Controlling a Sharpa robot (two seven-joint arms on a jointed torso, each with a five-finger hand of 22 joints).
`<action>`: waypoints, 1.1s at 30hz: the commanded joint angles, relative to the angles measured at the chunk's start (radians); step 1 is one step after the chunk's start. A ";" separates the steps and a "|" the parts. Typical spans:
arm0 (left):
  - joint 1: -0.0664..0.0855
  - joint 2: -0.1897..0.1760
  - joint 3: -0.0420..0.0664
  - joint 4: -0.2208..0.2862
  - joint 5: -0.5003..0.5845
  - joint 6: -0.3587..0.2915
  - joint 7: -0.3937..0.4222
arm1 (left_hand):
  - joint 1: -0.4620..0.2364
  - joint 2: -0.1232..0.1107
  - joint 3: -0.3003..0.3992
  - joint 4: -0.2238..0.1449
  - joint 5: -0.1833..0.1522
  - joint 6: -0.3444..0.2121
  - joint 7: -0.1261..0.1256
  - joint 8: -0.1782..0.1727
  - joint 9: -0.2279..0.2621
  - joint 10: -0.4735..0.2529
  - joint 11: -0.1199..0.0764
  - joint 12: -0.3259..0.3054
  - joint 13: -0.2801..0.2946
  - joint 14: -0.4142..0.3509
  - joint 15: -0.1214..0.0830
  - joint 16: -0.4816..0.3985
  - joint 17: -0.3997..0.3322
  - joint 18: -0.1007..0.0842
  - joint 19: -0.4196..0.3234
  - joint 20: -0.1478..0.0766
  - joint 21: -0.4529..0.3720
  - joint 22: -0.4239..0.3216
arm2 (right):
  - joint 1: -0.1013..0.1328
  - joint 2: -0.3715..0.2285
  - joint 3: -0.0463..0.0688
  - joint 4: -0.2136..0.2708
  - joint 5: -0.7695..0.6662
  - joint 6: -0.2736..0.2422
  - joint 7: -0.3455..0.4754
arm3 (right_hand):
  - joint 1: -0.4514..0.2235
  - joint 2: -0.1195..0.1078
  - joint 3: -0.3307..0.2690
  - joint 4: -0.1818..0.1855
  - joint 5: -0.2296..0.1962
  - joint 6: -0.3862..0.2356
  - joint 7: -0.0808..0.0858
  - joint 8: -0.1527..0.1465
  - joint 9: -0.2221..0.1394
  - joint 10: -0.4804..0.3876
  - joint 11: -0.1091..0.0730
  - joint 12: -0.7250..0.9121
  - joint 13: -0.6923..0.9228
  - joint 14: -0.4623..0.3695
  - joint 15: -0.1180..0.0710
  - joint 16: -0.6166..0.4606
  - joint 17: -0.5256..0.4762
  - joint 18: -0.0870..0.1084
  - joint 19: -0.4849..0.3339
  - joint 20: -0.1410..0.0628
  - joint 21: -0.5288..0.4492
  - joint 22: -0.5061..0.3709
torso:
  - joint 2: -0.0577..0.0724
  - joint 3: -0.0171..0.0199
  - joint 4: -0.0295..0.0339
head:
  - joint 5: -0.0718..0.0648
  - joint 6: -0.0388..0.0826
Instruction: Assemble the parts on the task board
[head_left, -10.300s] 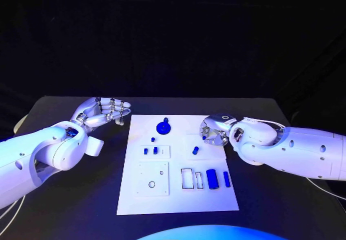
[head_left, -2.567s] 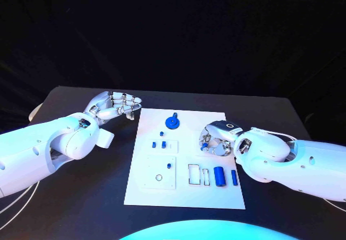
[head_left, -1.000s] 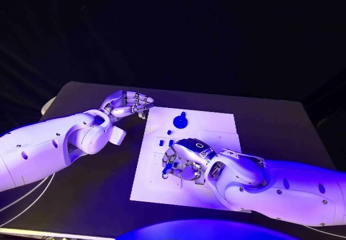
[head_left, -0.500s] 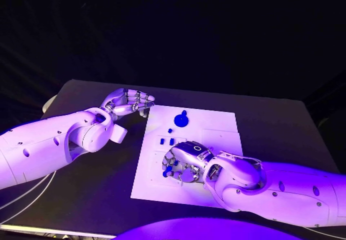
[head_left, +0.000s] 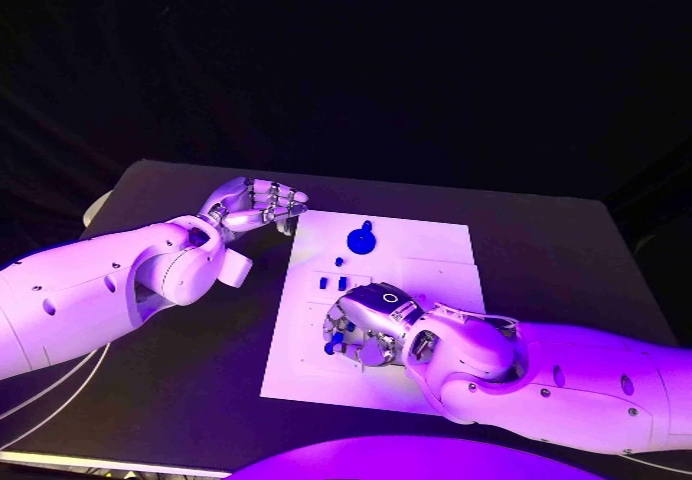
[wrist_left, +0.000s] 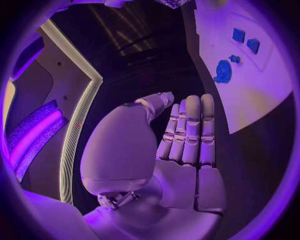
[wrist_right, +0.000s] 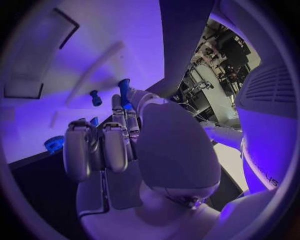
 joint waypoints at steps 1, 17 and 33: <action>-0.001 0.001 0.001 0.003 0.006 0.017 0.004 | -0.003 0.009 0.000 -0.006 0.004 0.006 0.001 0.003 -0.001 -0.006 -0.002 0.006 0.001 -0.008 -0.001 -0.006 -0.001 0.015 -0.005 -0.001 -0.003 -0.002 | -0.006 0.007 -0.004 -0.004 -0.045 0.042 -0.034 | -0.004 0.008 0.028 -0.032 0.000 -0.001 0.008 0.004 0.004 0.060 -0.054 -0.003 0.002 0.051 -0.004 0.000 -0.001 -0.014 0.069 -0.006 -0.004 0.217 | 0.000 -0.0001 0.0002 | -0.001 0.000; -0.001 0.000 0.001 0.002 0.006 0.020 0.002 | -0.004 0.010 0.000 -0.006 0.004 0.005 0.001 0.003 -0.002 -0.007 -0.002 0.007 0.000 -0.008 0.000 -0.006 -0.001 0.015 -0.005 -0.001 -0.003 -0.002 | -0.015 0.015 -0.009 -0.014 -0.033 0.002 -0.007 | -0.093 -0.076 -0.092 0.003 0.025 -0.117 0.015 -0.085 -0.028 -0.139 -0.002 -0.058 -0.019 0.023 0.037 -0.045 -0.075 0.021 0.018 0.032 -0.219 0.162 | 0.000 -0.0001 0.0004 | -0.004 0.002; -0.001 -0.002 0.000 0.001 0.006 0.023 0.001 | -0.003 0.010 0.000 -0.007 0.004 0.004 0.001 0.003 -0.002 -0.008 -0.001 0.006 0.000 -0.008 0.000 -0.006 -0.001 0.015 -0.005 -0.001 -0.003 -0.002 | -0.014 -0.063 -0.003 0.054 -0.013 -0.166 0.026 | 0.008 -0.028 -0.340 0.069 0.034 -0.132 0.000 -0.134 -0.057 -0.297 0.019 0.040 -0.036 -0.009 0.057 -0.075 -0.140 0.051 -0.018 0.050 -0.426 0.093 | -0.001 0.0003 -0.0017 | -0.021 0.009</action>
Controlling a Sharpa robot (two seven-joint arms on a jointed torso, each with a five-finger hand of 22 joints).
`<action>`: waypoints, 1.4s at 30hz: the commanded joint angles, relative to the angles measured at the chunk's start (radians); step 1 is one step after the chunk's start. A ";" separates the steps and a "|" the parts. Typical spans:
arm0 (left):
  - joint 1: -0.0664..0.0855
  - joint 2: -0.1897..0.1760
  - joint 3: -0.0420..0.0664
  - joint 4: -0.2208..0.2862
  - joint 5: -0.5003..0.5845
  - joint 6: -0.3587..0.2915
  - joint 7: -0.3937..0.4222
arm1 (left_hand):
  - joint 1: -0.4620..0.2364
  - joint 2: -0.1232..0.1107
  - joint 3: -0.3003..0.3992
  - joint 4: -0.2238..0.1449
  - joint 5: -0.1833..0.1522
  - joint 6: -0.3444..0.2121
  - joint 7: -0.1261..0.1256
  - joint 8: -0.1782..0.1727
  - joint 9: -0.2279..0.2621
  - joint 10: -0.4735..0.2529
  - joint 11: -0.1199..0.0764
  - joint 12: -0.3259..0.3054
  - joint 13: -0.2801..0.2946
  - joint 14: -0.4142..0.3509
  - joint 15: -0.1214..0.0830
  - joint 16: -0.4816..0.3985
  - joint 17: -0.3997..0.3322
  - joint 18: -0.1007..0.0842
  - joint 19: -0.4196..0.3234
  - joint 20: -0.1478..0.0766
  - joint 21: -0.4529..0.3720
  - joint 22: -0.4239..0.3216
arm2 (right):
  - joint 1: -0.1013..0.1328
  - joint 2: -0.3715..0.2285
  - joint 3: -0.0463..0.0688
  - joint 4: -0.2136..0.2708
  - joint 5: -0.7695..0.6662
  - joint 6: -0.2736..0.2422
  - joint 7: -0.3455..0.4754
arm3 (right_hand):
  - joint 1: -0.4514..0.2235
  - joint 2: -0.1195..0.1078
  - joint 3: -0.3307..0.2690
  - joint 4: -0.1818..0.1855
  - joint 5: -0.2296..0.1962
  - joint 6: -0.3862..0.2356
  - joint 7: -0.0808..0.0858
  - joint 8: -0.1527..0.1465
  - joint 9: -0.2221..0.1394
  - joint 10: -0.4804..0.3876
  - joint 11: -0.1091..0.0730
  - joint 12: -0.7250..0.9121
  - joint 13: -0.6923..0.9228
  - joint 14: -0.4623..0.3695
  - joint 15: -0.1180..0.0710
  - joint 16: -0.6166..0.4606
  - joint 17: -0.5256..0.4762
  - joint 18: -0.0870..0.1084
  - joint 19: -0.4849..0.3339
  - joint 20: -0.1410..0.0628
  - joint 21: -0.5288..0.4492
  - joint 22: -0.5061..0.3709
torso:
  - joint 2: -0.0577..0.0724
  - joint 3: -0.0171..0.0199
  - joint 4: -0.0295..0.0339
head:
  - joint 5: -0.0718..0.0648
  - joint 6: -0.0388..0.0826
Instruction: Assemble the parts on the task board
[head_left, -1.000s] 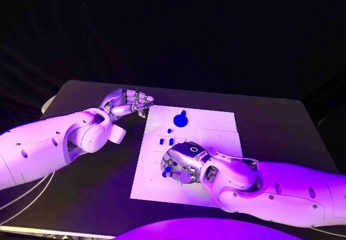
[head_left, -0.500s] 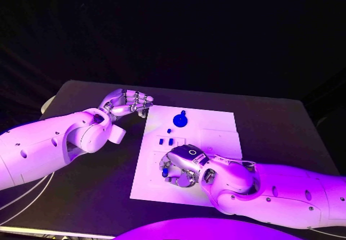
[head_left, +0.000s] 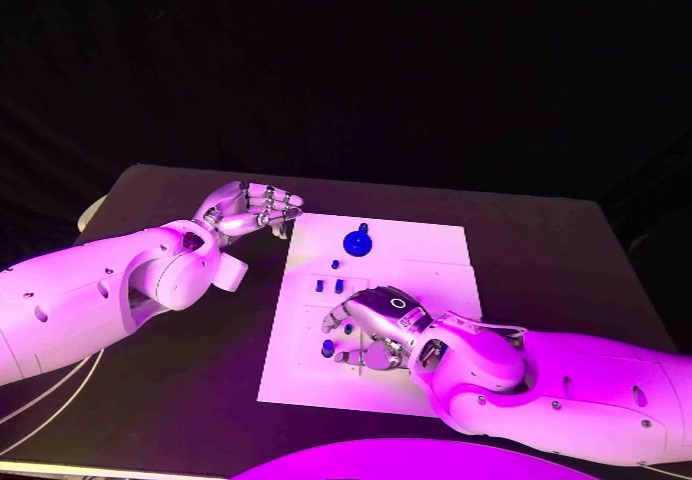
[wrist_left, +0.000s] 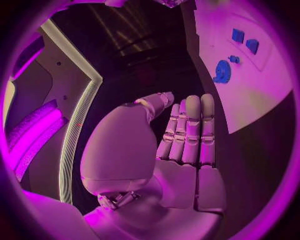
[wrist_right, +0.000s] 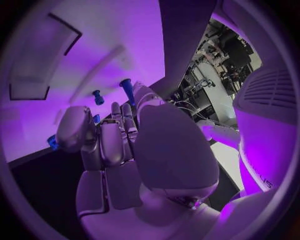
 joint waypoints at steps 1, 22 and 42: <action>-0.001 0.001 0.000 0.001 0.006 0.017 0.005 | -0.003 0.010 0.000 -0.007 0.004 0.004 0.001 0.003 -0.001 -0.009 -0.001 0.006 0.000 -0.008 0.000 -0.006 -0.002 0.014 -0.005 -0.001 -0.004 -0.001 | 0.004 -0.035 0.006 0.031 0.024 -0.098 0.034 | 0.008 0.000 -0.013 0.002 0.006 -0.007 -0.002 -0.008 -0.003 -0.006 0.000 0.013 -0.001 0.000 0.005 -0.003 -0.002 0.019 -0.004 -0.003 -0.008 0.091 | -0.001 -0.0002 -0.0006 | -0.010 0.003; -0.004 -0.009 -0.003 0.009 0.014 0.015 0.011 | -0.005 0.009 -0.002 -0.006 0.004 0.002 0.001 0.002 -0.003 -0.010 -0.001 0.007 0.000 -0.009 0.000 -0.007 -0.002 0.014 -0.006 0.000 -0.004 -0.001 | 0.118 -0.449 0.008 0.110 0.556 0.063 -0.008 | -0.187 0.080 -0.170 -0.002 -0.076 0.029 -0.008 0.156 0.090 0.481 -0.101 1.112 1.144 0.089 -0.077 0.186 0.287 -0.062 0.105 -0.076 0.505 0.243 | -0.008 -0.0037 -0.0035 | -0.101 0.004; -0.009 -0.013 -0.004 0.016 0.016 0.014 0.012 | -0.008 0.009 -0.003 -0.005 0.004 0.001 0.001 0.001 -0.004 -0.011 0.000 0.008 0.000 -0.009 0.001 -0.007 -0.002 0.014 -0.006 0.000 -0.005 -0.002 | 0.052 -0.501 -0.009 0.154 0.447 0.108 -0.226 | -0.323 0.081 -0.253 0.005 -0.033 0.023 -0.016 0.215 0.130 0.556 -0.105 1.305 1.395 0.105 -0.079 0.237 0.389 -0.077 0.117 -0.077 0.590 0.263 | -0.005 -0.0040 -0.0023 | -0.124 0.001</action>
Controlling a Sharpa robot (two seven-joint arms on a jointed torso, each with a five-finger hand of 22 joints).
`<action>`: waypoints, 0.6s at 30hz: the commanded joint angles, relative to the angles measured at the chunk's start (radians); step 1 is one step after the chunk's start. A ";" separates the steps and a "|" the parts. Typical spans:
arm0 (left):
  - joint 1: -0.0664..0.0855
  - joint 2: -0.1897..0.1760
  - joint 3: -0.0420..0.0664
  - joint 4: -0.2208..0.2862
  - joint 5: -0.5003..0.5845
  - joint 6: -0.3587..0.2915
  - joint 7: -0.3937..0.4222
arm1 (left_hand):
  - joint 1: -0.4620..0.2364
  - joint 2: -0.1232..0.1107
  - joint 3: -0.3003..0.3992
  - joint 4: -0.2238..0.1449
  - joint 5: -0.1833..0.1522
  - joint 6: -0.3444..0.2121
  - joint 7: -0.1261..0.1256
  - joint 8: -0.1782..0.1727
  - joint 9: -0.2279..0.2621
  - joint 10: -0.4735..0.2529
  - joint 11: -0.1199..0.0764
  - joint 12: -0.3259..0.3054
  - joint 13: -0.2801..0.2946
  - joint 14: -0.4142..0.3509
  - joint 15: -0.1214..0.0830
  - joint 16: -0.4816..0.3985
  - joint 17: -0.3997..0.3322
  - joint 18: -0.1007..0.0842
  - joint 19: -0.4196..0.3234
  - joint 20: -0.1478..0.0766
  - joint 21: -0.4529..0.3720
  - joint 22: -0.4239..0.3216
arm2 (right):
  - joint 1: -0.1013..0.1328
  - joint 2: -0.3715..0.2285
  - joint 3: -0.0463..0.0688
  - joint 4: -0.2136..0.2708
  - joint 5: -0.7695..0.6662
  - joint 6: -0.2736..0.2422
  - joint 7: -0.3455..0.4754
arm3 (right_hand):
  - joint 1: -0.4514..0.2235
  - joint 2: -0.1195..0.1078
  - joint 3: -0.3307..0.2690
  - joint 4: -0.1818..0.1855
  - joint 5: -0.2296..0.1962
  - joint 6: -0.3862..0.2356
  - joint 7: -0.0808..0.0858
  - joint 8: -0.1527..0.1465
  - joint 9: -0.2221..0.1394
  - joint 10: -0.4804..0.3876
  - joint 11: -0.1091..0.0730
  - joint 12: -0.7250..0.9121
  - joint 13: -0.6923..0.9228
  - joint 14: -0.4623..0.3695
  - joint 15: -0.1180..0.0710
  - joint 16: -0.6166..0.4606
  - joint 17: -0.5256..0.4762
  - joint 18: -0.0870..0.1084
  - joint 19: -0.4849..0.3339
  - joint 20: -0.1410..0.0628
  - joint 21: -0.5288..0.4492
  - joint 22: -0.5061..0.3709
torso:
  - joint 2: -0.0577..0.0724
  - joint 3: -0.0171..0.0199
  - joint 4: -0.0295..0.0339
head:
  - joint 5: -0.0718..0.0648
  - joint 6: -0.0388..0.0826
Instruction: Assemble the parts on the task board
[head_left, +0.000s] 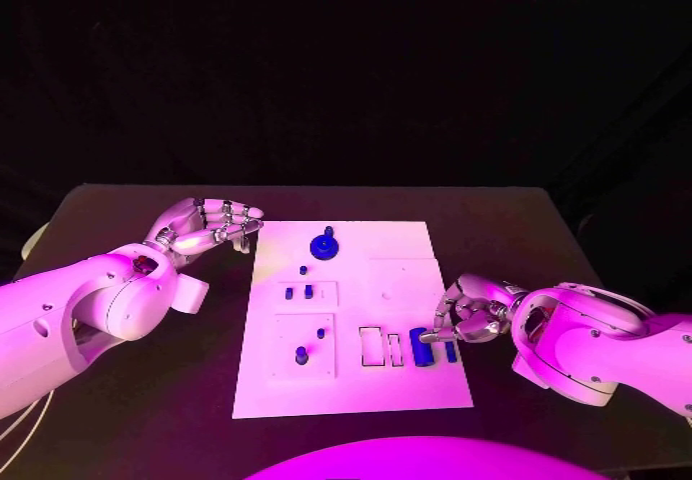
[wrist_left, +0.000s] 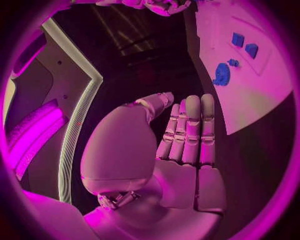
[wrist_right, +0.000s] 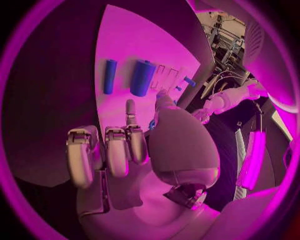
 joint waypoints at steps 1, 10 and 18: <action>-0.001 0.000 0.001 0.004 0.007 0.012 0.011 | -0.004 0.005 -0.003 -0.005 0.004 0.001 0.001 0.001 -0.002 -0.007 0.003 0.004 0.000 -0.009 0.001 -0.007 -0.001 0.014 -0.006 0.000 -0.005 -0.001 | -0.011 0.008 -0.001 -0.001 -0.046 0.030 -0.062 | -0.006 0.006 -0.010 0.000 0.008 -0.002 -0.006 0.002 0.001 0.052 -0.004 0.006 0.164 0.098 -0.007 0.007 0.220 -0.014 0.104 -0.003 0.004 0.263 | 0.001 0.0002 0.0004 | 0.001 -0.003; -0.002 -0.004 0.000 0.006 0.007 0.012 0.010 | -0.004 0.005 -0.003 -0.005 0.004 0.001 0.001 0.001 -0.002 -0.007 0.003 0.004 0.000 -0.009 0.001 -0.007 -0.001 0.014 -0.006 0.000 -0.005 -0.001 | -0.046 0.045 -0.002 -0.024 -0.064 0.028 -0.081 | -0.020 0.012 -0.032 0.001 0.015 0.001 -0.007 0.006 0.003 0.053 -0.005 0.006 0.168 0.099 -0.007 0.010 0.226 -0.014 0.104 -0.003 0.004 0.263 | 0.002 0.0011 0.0001 | 0.005 -0.009; -0.002 -0.005 0.000 0.006 0.007 0.012 0.009 | -0.006 0.006 -0.004 -0.004 0.004 0.001 0.001 0.002 -0.002 -0.008 0.003 0.005 0.000 -0.009 0.001 -0.006 -0.001 0.014 -0.007 0.001 -0.006 -0.002 | -0.065 0.087 -0.002 -0.045 -0.067 0.013 -0.089 | -0.038 0.019 -0.042 0.001 0.024 0.006 -0.009 0.011 0.005 0.053 -0.006 0.007 0.170 0.100 -0.008 0.011 0.229 -0.014 0.104 -0.003 0.004 0.263 | 0.001 0.0009 0.0001 | 0.005 -0.012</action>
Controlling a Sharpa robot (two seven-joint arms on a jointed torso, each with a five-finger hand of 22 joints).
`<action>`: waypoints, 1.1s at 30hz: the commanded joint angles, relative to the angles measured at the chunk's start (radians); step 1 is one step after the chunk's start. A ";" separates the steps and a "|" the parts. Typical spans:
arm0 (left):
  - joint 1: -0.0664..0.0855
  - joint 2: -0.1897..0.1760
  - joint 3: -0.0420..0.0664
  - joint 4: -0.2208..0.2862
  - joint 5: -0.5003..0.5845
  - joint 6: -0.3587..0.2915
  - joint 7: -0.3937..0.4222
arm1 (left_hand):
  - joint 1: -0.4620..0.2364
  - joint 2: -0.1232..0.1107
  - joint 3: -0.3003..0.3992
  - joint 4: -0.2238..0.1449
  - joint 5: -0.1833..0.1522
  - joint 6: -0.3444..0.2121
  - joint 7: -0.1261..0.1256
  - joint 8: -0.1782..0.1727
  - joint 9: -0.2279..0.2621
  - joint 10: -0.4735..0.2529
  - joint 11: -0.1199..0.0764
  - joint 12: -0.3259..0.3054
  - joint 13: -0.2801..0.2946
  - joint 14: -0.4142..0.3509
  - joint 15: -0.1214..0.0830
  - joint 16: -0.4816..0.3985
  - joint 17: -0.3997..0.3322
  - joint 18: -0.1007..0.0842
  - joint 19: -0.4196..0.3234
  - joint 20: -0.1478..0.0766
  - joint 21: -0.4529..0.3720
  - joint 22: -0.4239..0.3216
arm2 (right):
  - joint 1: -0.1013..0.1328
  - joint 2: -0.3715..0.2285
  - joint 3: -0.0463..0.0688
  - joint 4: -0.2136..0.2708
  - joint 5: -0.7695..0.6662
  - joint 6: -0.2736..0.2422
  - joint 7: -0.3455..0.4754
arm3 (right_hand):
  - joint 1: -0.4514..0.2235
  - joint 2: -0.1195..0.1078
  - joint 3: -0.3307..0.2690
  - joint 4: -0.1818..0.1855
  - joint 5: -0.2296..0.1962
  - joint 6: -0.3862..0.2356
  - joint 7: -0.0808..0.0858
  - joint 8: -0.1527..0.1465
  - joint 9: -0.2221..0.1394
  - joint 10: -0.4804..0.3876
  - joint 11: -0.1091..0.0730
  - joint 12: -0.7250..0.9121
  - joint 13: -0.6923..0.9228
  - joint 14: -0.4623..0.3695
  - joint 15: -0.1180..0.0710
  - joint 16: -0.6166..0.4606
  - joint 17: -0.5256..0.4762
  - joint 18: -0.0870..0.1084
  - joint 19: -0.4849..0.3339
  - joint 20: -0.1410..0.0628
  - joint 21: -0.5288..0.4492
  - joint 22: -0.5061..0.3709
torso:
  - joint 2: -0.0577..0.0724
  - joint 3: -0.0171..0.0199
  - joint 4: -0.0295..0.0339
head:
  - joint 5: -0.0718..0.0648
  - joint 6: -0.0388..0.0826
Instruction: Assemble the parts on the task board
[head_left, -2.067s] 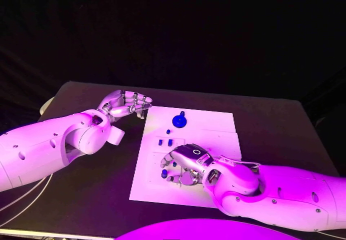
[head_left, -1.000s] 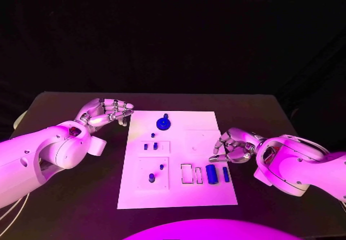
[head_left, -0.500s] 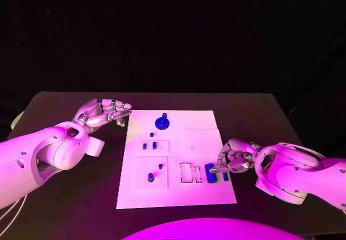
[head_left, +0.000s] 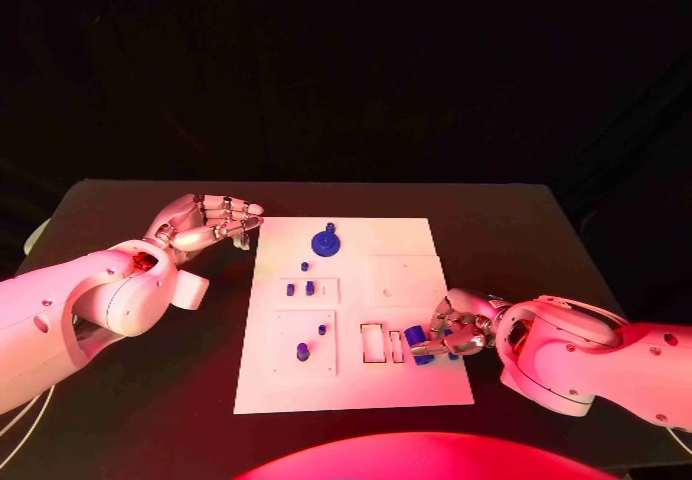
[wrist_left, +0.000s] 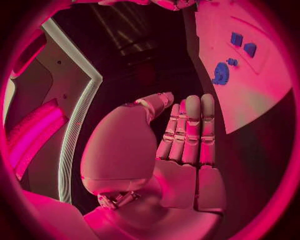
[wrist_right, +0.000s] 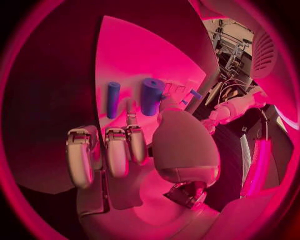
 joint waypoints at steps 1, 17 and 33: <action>-0.001 0.000 0.001 0.004 0.007 0.012 0.009 | -0.006 0.006 -0.004 -0.004 0.004 0.001 0.001 0.002 -0.002 -0.004 -0.001 0.005 0.000 -0.009 0.001 -0.006 -0.001 0.014 -0.007 0.001 -0.006 -0.002 | -0.010 0.015 -0.003 -0.011 -0.020 0.004 -0.023 | -0.012 0.003 -0.008 -0.001 0.008 0.003 -0.005 -0.003 -0.004 0.050 -0.003 0.007 0.171 0.100 -0.009 0.006 0.231 -0.014 0.105 -0.003 0.004 0.263 | 0.000 -0.0006 0.0002 | -0.001 -0.003; -0.001 -0.001 0.001 0.004 0.007 0.014 0.006 | -0.006 0.007 -0.004 -0.004 0.004 0.002 0.001 0.002 -0.002 -0.005 -0.001 0.006 0.000 -0.009 0.001 -0.006 -0.001 0.014 -0.007 0.001 -0.006 -0.002 | -0.021 0.040 -0.003 -0.026 0.018 -0.049 -0.036 | 0.173 0.076 0.078 -0.009 0.223 0.033 -0.025 0.010 -0.008 0.059 -0.022 0.011 0.187 0.103 -0.024 0.012 0.245 -0.014 0.105 -0.016 0.004 0.263 | -0.001 -0.0009 0.0001 | 0.000 -0.004; -0.001 0.002 0.000 0.002 0.007 0.015 0.003 | -0.005 0.007 -0.004 -0.004 0.004 0.002 0.001 0.002 -0.002 -0.005 -0.001 0.006 0.000 -0.009 0.001 -0.006 -0.001 0.014 -0.007 0.001 -0.006 -0.002 | 0.037 0.019 0.002 0.061 0.219 -0.116 -0.007 | 0.129 0.069 0.105 -0.004 0.241 0.058 -0.032 0.014 -0.013 0.065 -0.028 0.016 0.195 0.105 -0.029 0.016 0.256 -0.014 0.105 -0.022 0.004 0.263 | -0.002 -0.0015 0.0004 | 0.000 -0.005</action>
